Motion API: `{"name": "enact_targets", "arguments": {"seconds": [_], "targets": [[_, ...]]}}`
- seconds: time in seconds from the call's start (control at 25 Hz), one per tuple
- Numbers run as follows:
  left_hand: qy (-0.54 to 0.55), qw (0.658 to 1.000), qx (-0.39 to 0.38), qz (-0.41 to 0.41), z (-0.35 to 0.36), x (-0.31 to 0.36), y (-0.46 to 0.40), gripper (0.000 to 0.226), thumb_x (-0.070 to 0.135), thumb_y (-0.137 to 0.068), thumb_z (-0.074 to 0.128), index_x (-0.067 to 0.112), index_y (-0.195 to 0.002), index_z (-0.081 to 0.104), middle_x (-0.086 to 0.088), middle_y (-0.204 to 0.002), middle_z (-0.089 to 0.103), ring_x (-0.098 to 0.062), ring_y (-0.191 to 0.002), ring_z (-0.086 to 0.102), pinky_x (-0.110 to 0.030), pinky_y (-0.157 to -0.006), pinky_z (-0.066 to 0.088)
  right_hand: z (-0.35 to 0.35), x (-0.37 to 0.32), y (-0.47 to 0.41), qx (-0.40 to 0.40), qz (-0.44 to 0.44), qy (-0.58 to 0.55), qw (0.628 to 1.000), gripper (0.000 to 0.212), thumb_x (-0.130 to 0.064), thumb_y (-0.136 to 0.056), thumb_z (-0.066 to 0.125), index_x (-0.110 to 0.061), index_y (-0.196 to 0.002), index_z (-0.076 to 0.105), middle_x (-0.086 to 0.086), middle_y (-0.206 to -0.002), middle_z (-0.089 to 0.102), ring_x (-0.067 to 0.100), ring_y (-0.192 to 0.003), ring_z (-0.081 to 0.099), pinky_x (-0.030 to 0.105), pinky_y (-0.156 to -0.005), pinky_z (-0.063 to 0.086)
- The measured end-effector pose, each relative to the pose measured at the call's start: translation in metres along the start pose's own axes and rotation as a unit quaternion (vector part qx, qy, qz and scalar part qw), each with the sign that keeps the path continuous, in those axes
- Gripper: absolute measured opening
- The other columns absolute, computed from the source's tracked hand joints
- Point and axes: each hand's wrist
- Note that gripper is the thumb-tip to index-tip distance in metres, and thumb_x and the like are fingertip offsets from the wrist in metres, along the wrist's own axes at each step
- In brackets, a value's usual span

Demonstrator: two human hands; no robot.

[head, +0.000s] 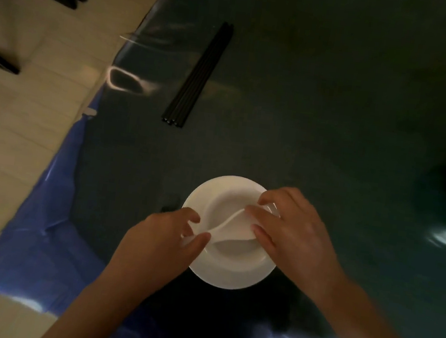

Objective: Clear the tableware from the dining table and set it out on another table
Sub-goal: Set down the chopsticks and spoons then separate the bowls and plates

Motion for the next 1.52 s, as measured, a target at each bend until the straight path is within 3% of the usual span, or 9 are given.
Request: {"name": "enact_targets", "arguments": {"seconds": [0.16, 0.32, 0.44, 0.6, 0.68, 0.84, 0.96, 1.16, 1.52], "targets": [[0.094, 0.995, -0.021, -0.004, 0.008, -0.003, 0.007, 0.021, 0.037, -0.086, 0.056, 0.033, -0.067, 0.061, 0.013, -0.057, 0.063, -0.002, -0.055, 0.060, -0.009, -0.056, 0.045, 0.006, 0.003, 0.006, 0.003, 0.034, -0.016, 0.999, 0.033, -0.014, -0.068, 0.078, -0.013, -0.100, 0.072, 0.010, -0.097, 0.066, 0.031, -0.091, 0.062, 0.038, -0.075, 0.052], [0.182, 0.981, 0.065, 0.002, 0.010, -0.004, 0.012, 0.018, 0.027, -0.082, 0.065, 0.026, -0.064, 0.069, 0.009, -0.057, 0.065, -0.002, -0.058, 0.059, -0.010, -0.053, 0.044, 0.001, 0.005, -0.003, 0.008, 0.174, -0.175, 0.969, 0.036, -0.022, -0.081, 0.068, -0.021, -0.117, 0.063, 0.000, -0.110, 0.057, 0.012, -0.097, 0.054, 0.022, -0.084, 0.042], [0.253, 0.963, 0.095, 0.003, 0.004, -0.004, 0.007, 0.023, 0.025, -0.082, 0.063, 0.020, -0.060, 0.068, 0.008, -0.051, 0.061, -0.002, -0.043, 0.049, -0.012, -0.046, 0.040, -0.009, 0.010, -0.022, -0.001, 0.241, -0.278, 0.930, 0.032, -0.028, -0.083, 0.065, -0.028, -0.115, 0.062, -0.016, -0.100, 0.056, -0.004, -0.080, 0.056, 0.008, -0.072, 0.040], [0.331, 0.934, 0.134, 0.024, -0.010, 0.011, -0.014, 0.017, 0.038, -0.077, 0.061, 0.026, -0.070, 0.071, 0.003, -0.053, 0.062, -0.002, -0.043, 0.046, -0.016, -0.046, 0.043, -0.027, 0.018, -0.054, 0.000, 0.293, -0.449, 0.844, 0.020, -0.021, -0.083, 0.065, -0.026, -0.103, 0.067, -0.016, -0.089, 0.069, 0.003, -0.076, 0.069, 0.016, -0.066, 0.055], [0.344, 0.927, 0.148, 0.026, -0.016, 0.022, -0.034, 0.023, 0.043, -0.074, 0.059, 0.025, -0.069, 0.071, 0.003, -0.053, 0.062, -0.002, -0.043, 0.048, -0.014, -0.046, 0.044, -0.032, 0.029, -0.079, 0.033, 0.309, -0.474, 0.824, 0.021, -0.012, -0.082, 0.066, -0.021, -0.101, 0.068, -0.014, -0.084, 0.067, -0.002, -0.072, 0.068, 0.012, -0.056, 0.054], [0.365, 0.921, 0.137, -0.016, -0.026, 0.042, -0.099, 0.028, 0.030, -0.083, 0.063, 0.030, -0.056, 0.069, 0.007, -0.056, 0.068, -0.004, -0.055, 0.062, -0.019, -0.060, 0.053, -0.029, 0.068, -0.155, 0.035, 0.334, -0.444, 0.831, 0.026, -0.002, -0.081, 0.064, -0.008, -0.106, 0.066, 0.003, -0.095, 0.067, 0.007, -0.070, 0.065, 0.013, -0.054, 0.055], [0.326, 0.939, 0.104, -0.028, -0.032, 0.048, -0.149, 0.021, 0.025, -0.087, 0.060, 0.027, -0.067, 0.067, 0.007, -0.069, 0.068, -0.012, -0.073, 0.063, -0.028, -0.073, 0.053, -0.014, 0.097, -0.205, 0.015, 0.339, -0.395, 0.854, 0.029, -0.001, -0.081, 0.063, -0.005, -0.110, 0.065, 0.009, -0.107, 0.065, 0.009, -0.070, 0.062, 0.013, -0.054, 0.055], [0.247, 0.963, 0.109, -0.011, -0.027, 0.045, -0.202, 0.018, 0.022, -0.087, 0.059, 0.014, -0.097, 0.072, 0.016, -0.067, 0.059, -0.004, -0.065, 0.056, -0.022, -0.064, 0.049, 0.015, 0.132, -0.250, -0.011, 0.366, -0.370, 0.854, 0.030, 0.000, -0.080, 0.062, -0.004, -0.110, 0.064, 0.017, -0.115, 0.064, 0.027, -0.093, 0.067, 0.029, -0.072, 0.058], [0.194, 0.970, 0.149, 0.002, -0.015, 0.049, -0.227, 0.017, 0.023, -0.085, 0.059, 0.018, -0.091, 0.074, 0.014, -0.064, 0.062, -0.004, -0.057, 0.056, -0.018, -0.052, 0.043, 0.036, 0.150, -0.266, -0.004, 0.377, -0.344, 0.860, 0.029, 0.000, -0.084, 0.058, -0.003, -0.112, 0.063, 0.018, -0.117, 0.063, 0.029, -0.099, 0.065, 0.034, -0.077, 0.059]]}}
Point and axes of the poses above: each hand's wrist, its own y-axis away from the middle knuckle, its own z-axis out of the palm, x = y × z
